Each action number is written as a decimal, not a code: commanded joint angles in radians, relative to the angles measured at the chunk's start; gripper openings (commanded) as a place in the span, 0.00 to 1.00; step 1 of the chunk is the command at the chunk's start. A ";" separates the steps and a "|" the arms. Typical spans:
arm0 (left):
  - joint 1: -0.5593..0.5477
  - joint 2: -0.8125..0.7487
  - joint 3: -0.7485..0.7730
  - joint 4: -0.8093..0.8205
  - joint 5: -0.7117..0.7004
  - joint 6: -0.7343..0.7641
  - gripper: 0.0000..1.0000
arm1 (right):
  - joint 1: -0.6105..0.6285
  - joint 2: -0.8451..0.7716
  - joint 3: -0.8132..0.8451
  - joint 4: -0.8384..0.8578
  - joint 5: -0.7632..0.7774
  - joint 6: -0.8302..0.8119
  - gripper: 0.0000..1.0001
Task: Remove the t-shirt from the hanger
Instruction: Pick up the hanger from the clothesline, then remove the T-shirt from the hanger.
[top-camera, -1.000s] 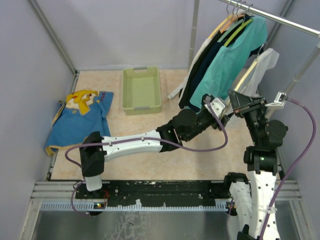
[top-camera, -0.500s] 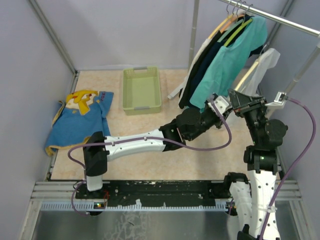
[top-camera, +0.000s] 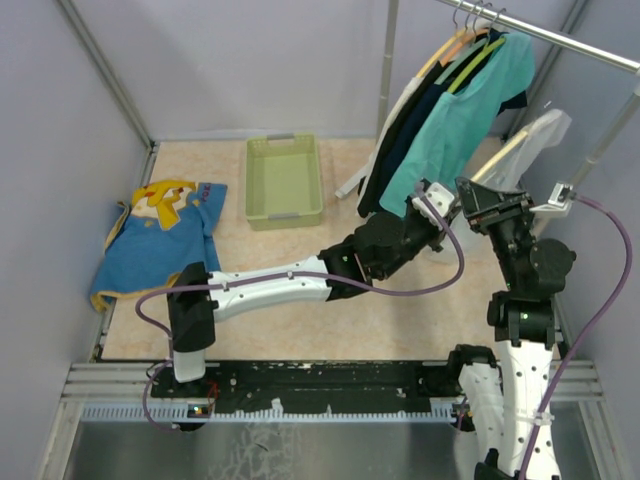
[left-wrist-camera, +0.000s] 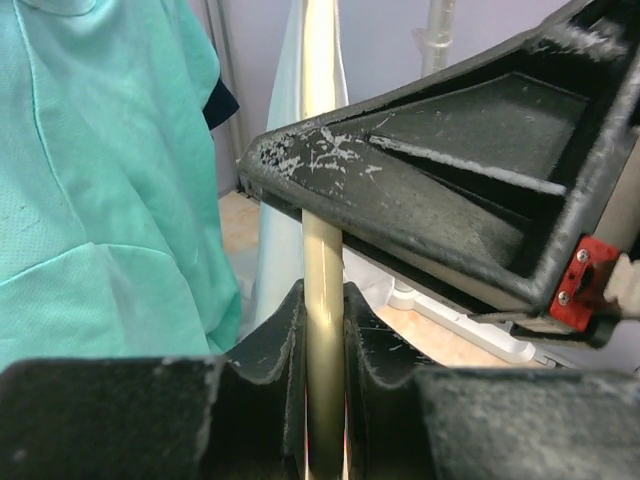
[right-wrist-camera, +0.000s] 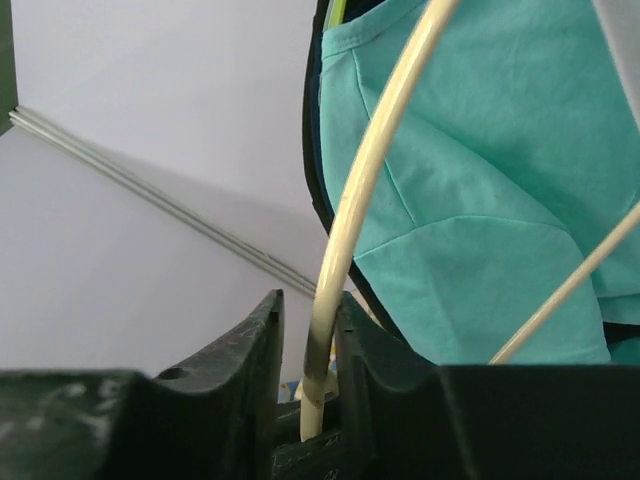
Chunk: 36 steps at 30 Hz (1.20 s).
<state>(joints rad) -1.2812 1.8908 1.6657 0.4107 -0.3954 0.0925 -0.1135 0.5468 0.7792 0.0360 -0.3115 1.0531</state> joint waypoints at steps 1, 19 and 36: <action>0.003 0.004 0.034 -0.001 -0.085 -0.003 0.00 | 0.011 -0.011 0.050 0.072 -0.062 -0.042 0.36; 0.224 -0.483 -0.467 0.166 0.090 -0.071 0.00 | 0.012 -0.035 0.166 -0.235 -0.003 -0.325 0.59; 0.228 -0.682 -0.623 0.159 0.388 -0.166 0.00 | 0.012 0.209 0.281 -0.307 -0.016 -0.583 0.60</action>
<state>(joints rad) -1.0538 1.2865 1.0378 0.4927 -0.0807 -0.0395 -0.1085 0.7559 0.9897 -0.2817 -0.3542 0.5484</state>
